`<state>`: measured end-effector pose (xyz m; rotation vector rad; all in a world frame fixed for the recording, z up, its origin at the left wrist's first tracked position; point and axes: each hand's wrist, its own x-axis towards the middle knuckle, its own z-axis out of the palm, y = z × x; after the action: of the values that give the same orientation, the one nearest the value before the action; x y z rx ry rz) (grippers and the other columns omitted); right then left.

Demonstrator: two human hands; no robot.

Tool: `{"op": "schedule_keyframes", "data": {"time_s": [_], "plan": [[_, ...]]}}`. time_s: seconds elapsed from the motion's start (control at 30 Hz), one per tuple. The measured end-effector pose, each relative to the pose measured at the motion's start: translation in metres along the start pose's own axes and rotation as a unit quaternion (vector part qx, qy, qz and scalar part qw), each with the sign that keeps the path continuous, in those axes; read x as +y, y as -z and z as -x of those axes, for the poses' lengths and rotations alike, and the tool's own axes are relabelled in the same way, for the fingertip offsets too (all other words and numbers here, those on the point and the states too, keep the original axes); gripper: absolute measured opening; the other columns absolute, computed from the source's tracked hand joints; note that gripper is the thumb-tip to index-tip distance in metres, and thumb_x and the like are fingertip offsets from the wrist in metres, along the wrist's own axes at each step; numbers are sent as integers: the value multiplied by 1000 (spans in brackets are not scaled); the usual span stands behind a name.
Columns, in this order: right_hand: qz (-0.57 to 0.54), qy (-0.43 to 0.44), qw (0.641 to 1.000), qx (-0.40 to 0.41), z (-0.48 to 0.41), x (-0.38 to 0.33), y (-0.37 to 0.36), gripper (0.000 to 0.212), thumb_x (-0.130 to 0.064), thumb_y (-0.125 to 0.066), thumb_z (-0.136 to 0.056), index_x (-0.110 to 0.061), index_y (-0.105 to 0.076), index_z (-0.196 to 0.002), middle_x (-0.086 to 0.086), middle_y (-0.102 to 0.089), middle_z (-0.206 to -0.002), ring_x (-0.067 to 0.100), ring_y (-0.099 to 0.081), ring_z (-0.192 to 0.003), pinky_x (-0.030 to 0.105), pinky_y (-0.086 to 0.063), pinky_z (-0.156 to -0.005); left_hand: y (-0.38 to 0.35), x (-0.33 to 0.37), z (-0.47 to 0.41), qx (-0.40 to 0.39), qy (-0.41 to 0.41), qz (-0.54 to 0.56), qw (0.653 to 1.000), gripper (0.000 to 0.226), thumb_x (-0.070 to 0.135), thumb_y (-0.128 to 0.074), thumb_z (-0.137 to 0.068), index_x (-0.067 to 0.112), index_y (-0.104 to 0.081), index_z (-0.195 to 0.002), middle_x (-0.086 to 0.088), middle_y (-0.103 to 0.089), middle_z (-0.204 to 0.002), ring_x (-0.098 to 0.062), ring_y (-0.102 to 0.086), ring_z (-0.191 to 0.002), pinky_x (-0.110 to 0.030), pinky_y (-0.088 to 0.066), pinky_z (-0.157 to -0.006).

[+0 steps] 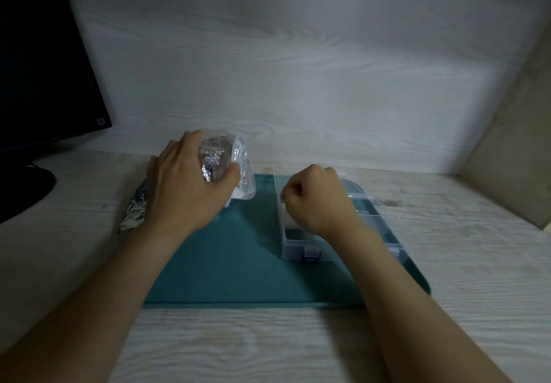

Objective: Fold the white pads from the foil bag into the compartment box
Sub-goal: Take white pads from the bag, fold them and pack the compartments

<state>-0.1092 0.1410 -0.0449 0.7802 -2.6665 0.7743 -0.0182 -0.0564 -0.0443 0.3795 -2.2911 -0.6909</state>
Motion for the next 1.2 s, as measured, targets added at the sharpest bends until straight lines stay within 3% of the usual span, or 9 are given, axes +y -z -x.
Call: {"op": "schedule_keyframes", "data": {"time_s": [0.13,0.3,0.43,0.63,0.73,0.9,1.03,1.13,1.2], "plan": [[-74,79,992,62,6,-22,-5,20,-9,-64,-89,-12,-79,-102,3,-79,-92,29,-72,-85,42,-56,-92,5,1,0,0,25,-19,1000,87,69,-58,-71,18,-55,-142,-10,-65,-140,-38,-59,-127,-48,-45,-110],[-210,59,976,13,1,-54,-22,37,-28,-76,-95,-6,-69,-124,9,-78,-109,21,-73,-104,41,-58,-98,5,-3,-2,17,41,29,999,62,54,-42,-80,20,-63,-128,-9,-71,-125,-38,-62,-116,-49,-49,-103],[-253,66,964,-49,-4,-64,-37,25,-18,-65,-101,-1,-66,-120,11,-79,-100,19,-77,-90,44,-62,-87,1,-7,-5,8,18,55,998,60,52,-35,-79,17,-63,-119,-7,-70,-120,-34,-60,-113,-50,-48,-102],[-221,37,975,-16,-8,-67,-43,19,-7,-68,-94,-11,-73,-111,0,-75,-76,-3,-63,-57,8,-44,-56,-3,-9,-6,5,5,35,999,64,51,-34,-80,14,-64,-124,-9,-69,-124,-36,-58,-117,-52,-45,-105],[-215,23,976,25,-9,-70,-41,14,-7,-68,-90,-14,-75,-100,-2,-72,-65,2,-60,-54,9,-42,-53,-3,-9,-6,14,11,43,999,63,51,-33,-78,15,-64,-120,-8,-70,-122,-35,-59,-116,-52,-46,-104],[-203,9,977,68,-5,-72,-34,30,-7,-64,-88,-13,-72,-117,-7,-65,-67,6,-57,-63,7,-38,-61,-1,-7,-5,27,24,51,998,66,52,-31,-80,14,-65,-122,-10,-71,-122,-37,-60,-115,-51,-47,-102],[-191,10,976,100,-4,-70,-28,32,-10,-62,-90,-9,-76,-118,10,-75,-89,17,-56,-76,24,-41,-73,0,-6,-5,28,40,48,998,73,53,-30,-78,14,-63,-131,-11,-69,-131,-37,-58,-124,-54,-43,-110],[-201,-3,971,126,-2,-68,-24,29,-9,-60,-91,-9,-76,-115,9,-74,-84,22,-59,-77,27,-43,-74,1,-5,-2,50,31,54,997,66,42,-43,-82,14,-58,-139,-11,-64,-139,-36,-54,-131,-55,-37,-116],[-203,-13,970,131,-2,-66,-21,28,-9,-59,-92,-11,-76,-115,2,-69,-80,27,-66,-81,30,-49,-76,2,-5,0,68,-35,56,996,61,27,-53,-82,16,-56,-142,-10,-59,-143,-35,-53,-132,-54,-38,-116]]}}
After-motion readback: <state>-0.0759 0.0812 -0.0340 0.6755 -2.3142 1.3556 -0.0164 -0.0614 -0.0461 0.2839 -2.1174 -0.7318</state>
